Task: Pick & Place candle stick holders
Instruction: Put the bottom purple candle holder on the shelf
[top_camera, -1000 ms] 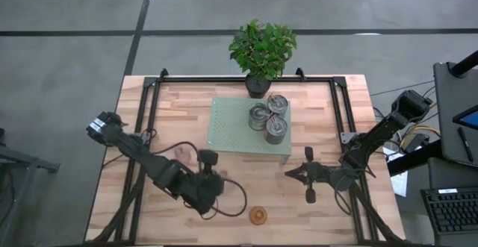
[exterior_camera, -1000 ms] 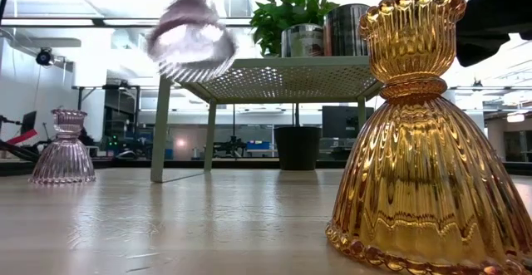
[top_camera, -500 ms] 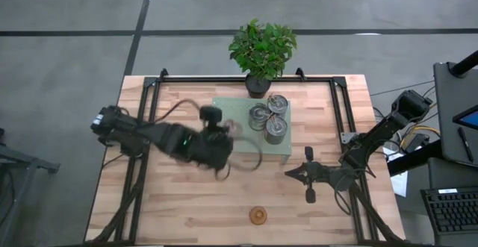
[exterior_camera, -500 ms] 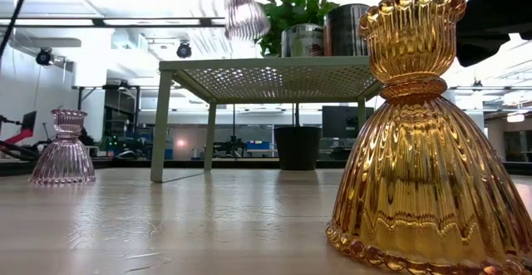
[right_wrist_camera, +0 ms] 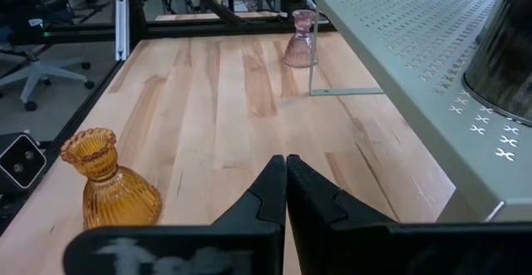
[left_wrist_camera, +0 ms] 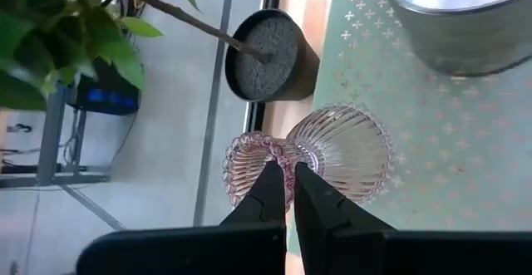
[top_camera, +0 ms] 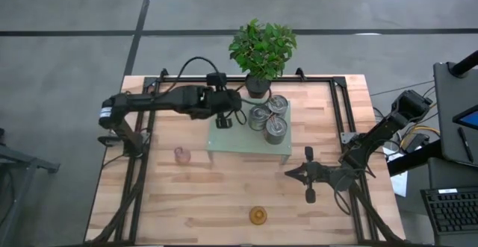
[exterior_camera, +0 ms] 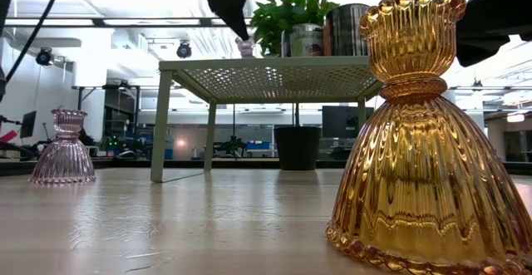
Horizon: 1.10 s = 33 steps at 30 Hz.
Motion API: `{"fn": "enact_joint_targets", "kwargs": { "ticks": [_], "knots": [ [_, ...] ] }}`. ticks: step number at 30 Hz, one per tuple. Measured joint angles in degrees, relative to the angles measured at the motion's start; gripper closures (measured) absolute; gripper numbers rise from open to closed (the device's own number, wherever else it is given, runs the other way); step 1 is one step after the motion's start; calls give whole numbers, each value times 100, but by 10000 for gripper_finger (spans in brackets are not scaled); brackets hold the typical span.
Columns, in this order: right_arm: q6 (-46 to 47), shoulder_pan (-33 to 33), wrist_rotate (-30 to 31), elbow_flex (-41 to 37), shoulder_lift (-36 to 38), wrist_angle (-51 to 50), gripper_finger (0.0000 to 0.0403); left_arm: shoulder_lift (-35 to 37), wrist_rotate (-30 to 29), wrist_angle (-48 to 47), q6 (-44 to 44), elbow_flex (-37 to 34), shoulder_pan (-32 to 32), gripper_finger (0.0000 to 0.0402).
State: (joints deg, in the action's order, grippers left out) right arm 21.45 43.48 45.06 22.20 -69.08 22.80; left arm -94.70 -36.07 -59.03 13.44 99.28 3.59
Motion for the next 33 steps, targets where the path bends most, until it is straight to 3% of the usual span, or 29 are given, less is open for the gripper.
{"fn": "enact_joint_targets", "kwargs": {
  "ticks": [11, 33],
  "knots": [
    [0, 0, -2, 0, 0, -6, 394, -277, -51, 324, 603, -255, 71, 401],
    [44, -2, -2, -35, 0, -6, 394, -363, 1, 636, 452, -255, -14, 367]
  ]
}}
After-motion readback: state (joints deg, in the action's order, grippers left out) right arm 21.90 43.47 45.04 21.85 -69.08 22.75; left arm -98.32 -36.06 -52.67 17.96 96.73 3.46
